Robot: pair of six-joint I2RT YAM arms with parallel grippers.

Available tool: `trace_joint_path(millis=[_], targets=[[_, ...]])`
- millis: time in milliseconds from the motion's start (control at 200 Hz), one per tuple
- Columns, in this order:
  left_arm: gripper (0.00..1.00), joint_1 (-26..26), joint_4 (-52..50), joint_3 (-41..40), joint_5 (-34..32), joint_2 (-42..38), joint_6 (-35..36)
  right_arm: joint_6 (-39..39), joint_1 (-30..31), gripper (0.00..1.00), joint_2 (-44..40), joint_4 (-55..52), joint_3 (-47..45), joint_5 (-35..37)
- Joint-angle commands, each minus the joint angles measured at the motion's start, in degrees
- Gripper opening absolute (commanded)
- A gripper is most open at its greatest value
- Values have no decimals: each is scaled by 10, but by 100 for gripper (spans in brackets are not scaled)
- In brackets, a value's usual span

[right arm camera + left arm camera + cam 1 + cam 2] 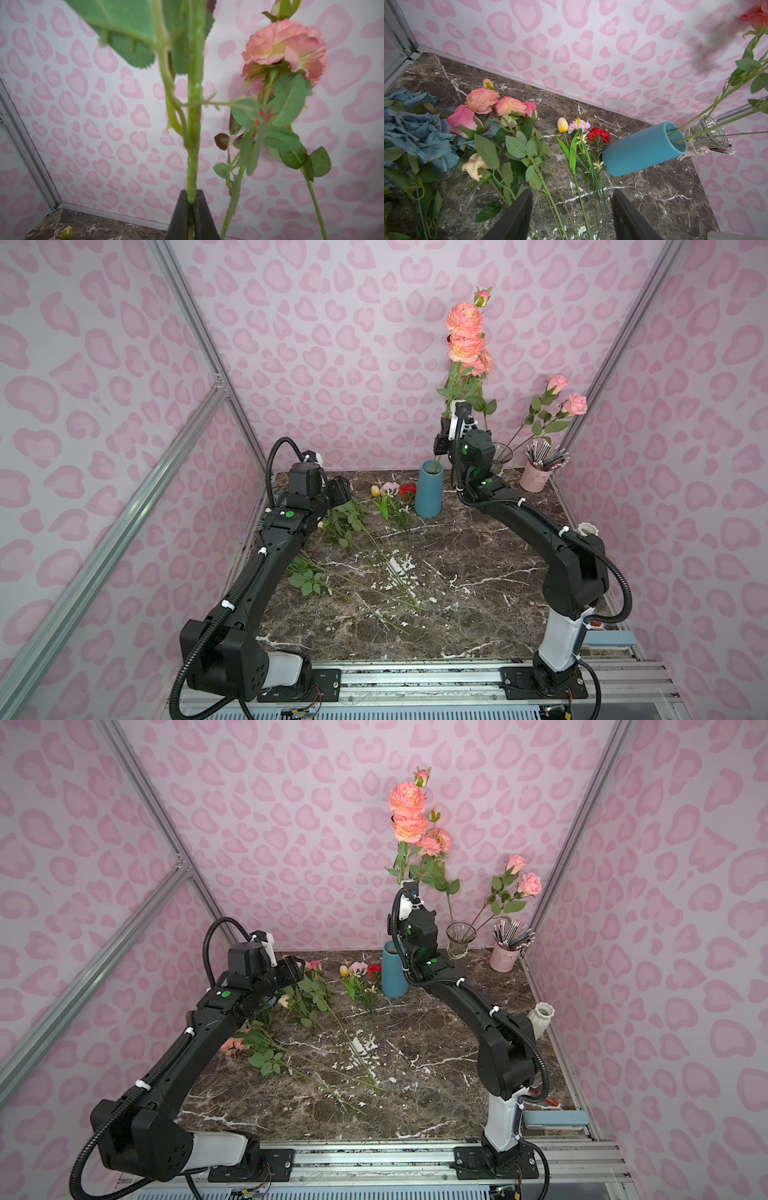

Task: Place the pink flowers into the vase
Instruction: Place the flower in the vase.

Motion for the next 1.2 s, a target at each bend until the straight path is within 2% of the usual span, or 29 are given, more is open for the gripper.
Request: trace_joint_path(millis=[0,490,870,1010,1200], targets=[[64,2,24,-1,6,2,-3,-5,-1,0,16,5,13,-20],[62,15,29,-3,23,4,-10,14,2,0,50,-10,-57,-23],[63,21,27,-5,26,6,-17,33,10,0,51,-23,-102,3],[64,22,27,-5,23,3,-17,37,13,16,35,-29,-109,5],[65,22,25,-6,13,-1,-17,39,14,29,8,-37,-118,8]])
